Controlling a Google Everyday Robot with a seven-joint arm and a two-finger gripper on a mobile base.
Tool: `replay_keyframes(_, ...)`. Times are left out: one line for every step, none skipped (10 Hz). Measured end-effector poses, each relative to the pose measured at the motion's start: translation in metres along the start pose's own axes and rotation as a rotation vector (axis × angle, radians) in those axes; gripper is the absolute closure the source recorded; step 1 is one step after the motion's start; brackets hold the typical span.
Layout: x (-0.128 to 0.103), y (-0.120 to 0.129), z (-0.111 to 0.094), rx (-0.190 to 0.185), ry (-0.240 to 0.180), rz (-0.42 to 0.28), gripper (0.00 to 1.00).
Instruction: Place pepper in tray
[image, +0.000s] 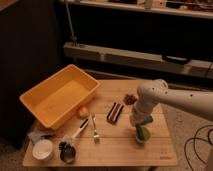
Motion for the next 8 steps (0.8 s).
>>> replay_keyframes(-0.001, 0.000, -0.001, 0.008, 0.000, 0.002, 0.83)
replay_keyframes(-0.001, 0.000, -0.004, 0.019, 0.000, 0.004, 0.83)
replay_keyframes(-0.003, 0.001, -0.012, 0.032, -0.002, 0.006, 0.83)
replay_keyframes(-0.004, 0.001, -0.022, 0.045, -0.008, 0.012, 0.83)
replay_keyframes(-0.005, 0.000, -0.034, 0.055, -0.015, 0.017, 0.83)
replay_keyframes(-0.007, 0.002, -0.055, 0.068, -0.030, 0.022, 0.83)
replay_keyframes(-0.013, 0.004, -0.077, 0.077, -0.052, 0.029, 0.83)
replay_keyframes(-0.021, 0.007, -0.099, 0.079, -0.075, 0.039, 0.83)
